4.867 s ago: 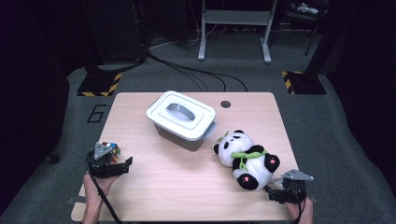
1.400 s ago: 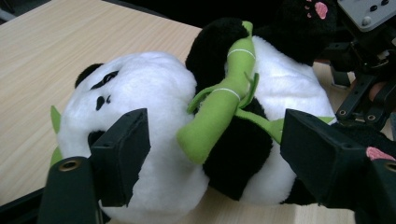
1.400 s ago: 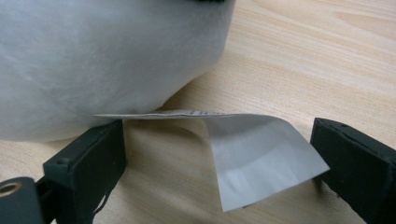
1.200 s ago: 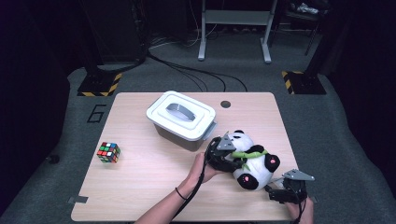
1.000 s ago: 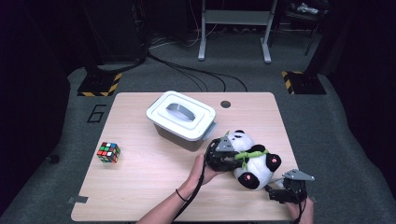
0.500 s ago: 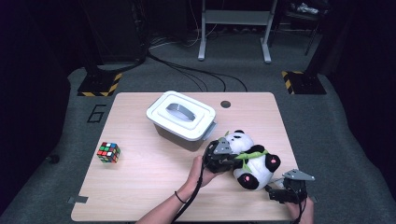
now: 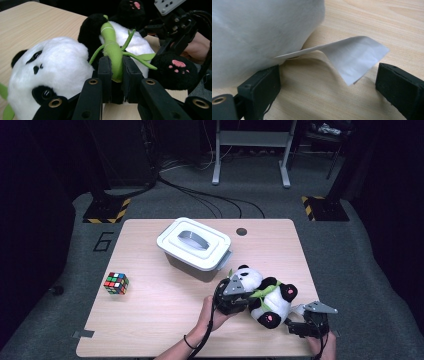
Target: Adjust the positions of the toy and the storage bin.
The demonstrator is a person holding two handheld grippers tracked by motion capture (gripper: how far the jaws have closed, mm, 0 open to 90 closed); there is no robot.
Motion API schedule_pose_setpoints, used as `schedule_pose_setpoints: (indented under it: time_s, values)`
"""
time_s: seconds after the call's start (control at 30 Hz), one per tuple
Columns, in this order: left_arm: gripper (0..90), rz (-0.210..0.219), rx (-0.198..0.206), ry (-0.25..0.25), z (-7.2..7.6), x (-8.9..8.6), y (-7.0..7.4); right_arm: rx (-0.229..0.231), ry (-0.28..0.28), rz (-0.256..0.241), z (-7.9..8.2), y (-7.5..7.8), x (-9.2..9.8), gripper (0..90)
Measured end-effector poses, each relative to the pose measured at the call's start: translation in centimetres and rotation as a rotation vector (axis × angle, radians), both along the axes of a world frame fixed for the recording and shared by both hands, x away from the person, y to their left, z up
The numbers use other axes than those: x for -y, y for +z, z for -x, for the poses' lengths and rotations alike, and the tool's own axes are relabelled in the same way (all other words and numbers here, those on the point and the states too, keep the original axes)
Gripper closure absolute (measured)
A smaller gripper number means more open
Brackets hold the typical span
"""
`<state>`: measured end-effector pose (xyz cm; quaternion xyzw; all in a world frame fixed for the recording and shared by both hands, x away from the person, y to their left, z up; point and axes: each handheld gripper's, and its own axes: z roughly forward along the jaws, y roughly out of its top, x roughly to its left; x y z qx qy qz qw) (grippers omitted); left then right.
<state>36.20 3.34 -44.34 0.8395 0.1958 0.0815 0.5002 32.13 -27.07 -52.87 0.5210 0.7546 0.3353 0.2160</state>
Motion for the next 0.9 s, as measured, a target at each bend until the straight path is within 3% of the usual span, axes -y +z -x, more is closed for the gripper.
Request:
schedule_pose_setpoints:
  time_s: [0.3, 0.7, 0.9]
  values:
    - [79.3, 0.037, -0.01, 0.017, 1.7, -0.7, -0.5, 0.001, -0.011, -0.004, 0.0, 0.0, -0.1, 5.4]
    - [79.8, 0.045, 0.008, 0.021, 3.6, -1.5, -0.7, -0.001, -0.014, -0.005, 0.0, 0.0, -0.1, 5.3]
    - [79.9, 0.051, 0.009, 0.011, 4.2, -2.7, -1.0, -0.001, -0.001, 0.003, 0.0, 0.0, 0.0, 5.2]
